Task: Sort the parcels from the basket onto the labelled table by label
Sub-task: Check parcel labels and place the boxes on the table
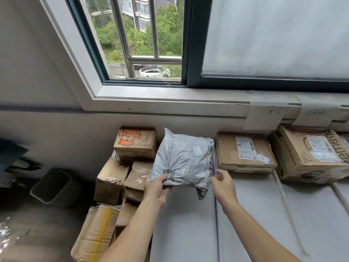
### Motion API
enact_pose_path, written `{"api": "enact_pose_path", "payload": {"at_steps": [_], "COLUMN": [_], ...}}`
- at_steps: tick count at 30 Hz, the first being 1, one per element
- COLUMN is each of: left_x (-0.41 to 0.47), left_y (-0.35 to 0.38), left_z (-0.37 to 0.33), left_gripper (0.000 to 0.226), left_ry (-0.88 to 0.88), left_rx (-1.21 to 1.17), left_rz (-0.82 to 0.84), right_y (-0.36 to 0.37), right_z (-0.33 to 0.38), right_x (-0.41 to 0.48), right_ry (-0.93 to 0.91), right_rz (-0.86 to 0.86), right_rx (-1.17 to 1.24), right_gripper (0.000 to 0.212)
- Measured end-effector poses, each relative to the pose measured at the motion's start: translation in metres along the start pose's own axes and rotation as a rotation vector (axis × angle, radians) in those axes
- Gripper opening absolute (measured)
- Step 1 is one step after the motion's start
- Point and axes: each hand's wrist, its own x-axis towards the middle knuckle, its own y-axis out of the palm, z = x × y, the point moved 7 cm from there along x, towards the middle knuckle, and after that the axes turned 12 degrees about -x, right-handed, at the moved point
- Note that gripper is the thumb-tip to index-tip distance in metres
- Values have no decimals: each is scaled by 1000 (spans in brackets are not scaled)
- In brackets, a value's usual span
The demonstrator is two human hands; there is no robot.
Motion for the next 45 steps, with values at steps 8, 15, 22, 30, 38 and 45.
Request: {"api": "enact_pose_path", "payload": {"at_steps": [8,15,22,30,38,45], "left_x": [37,7,8,49,31,2], "left_y": [20,-36,-90,-126,-121,-118], "left_z": [18,-72,-128,-83,-89,-97], "left_gripper": [48,34,34,82,59,53], "left_ry": [-50,408,592,86,169,210], "left_rx": [201,691,661,625,545,348], "left_rz": [98,-196,-440,-168,-169,-278], "right_y": [42,108,177,196,186,169], "right_z": [-3,23,33,34,36,46], "right_x": [-3,-21,-53,-71,-90,-107], "right_ry": [-63,-117,-144,-75,-104,-183], "right_rz": [97,345,591,656,638,646], "right_rx": [-111,-190,-360,-267,-198,-154], "right_gripper": [16,15,55,69,48,41]}}
